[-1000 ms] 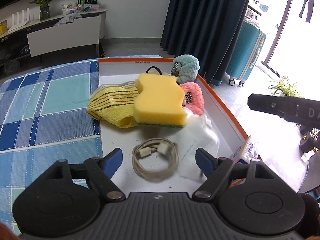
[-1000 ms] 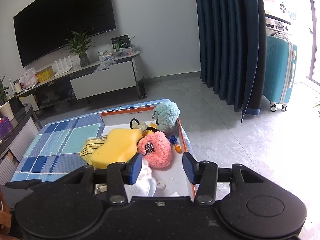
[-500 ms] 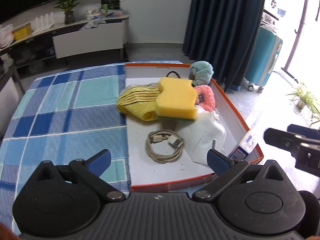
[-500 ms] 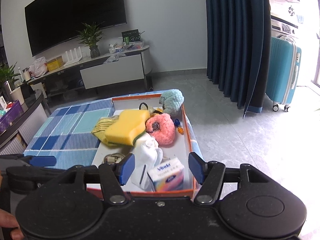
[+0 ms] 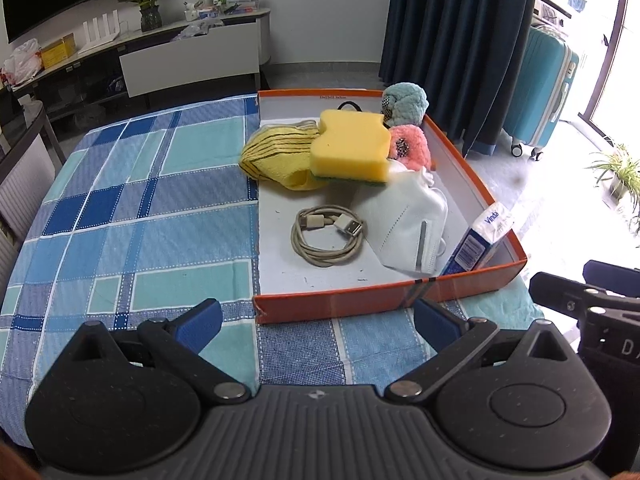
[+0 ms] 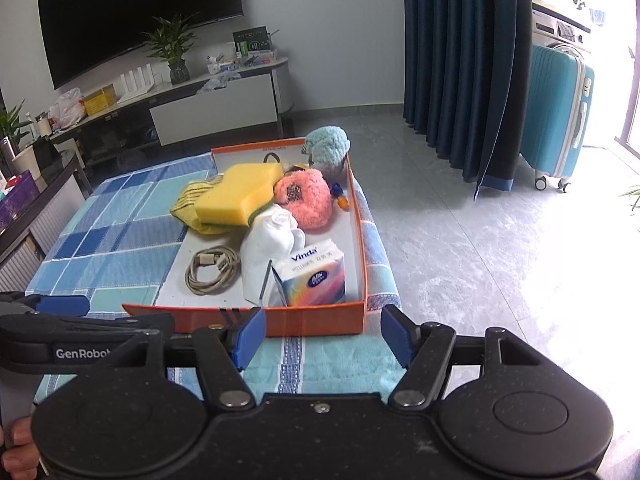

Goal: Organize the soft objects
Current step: 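Lift both open grippers away from the white box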

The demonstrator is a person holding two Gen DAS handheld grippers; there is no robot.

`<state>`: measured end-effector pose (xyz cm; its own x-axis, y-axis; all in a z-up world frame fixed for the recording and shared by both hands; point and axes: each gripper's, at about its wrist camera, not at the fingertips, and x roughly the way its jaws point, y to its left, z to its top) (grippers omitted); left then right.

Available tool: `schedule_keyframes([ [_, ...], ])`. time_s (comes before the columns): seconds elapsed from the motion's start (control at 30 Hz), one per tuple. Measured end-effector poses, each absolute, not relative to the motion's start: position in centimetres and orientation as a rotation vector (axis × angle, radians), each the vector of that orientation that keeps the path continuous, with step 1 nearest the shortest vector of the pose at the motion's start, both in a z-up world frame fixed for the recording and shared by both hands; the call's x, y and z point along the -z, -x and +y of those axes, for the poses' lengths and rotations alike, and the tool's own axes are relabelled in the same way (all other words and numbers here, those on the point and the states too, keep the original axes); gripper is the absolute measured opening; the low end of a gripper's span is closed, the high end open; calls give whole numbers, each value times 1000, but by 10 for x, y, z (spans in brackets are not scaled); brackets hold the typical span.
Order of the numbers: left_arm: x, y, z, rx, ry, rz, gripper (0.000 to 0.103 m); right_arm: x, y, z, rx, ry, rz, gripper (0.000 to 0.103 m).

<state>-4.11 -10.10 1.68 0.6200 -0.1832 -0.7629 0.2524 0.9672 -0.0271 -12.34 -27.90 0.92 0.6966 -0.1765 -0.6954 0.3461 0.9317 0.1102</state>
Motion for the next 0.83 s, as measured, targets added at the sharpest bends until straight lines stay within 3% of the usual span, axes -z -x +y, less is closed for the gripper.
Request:
schedule_keyframes([
  [0.83,-3,35,-97,262,-54,911,103,7,110,-275,282,-236,806,78],
])
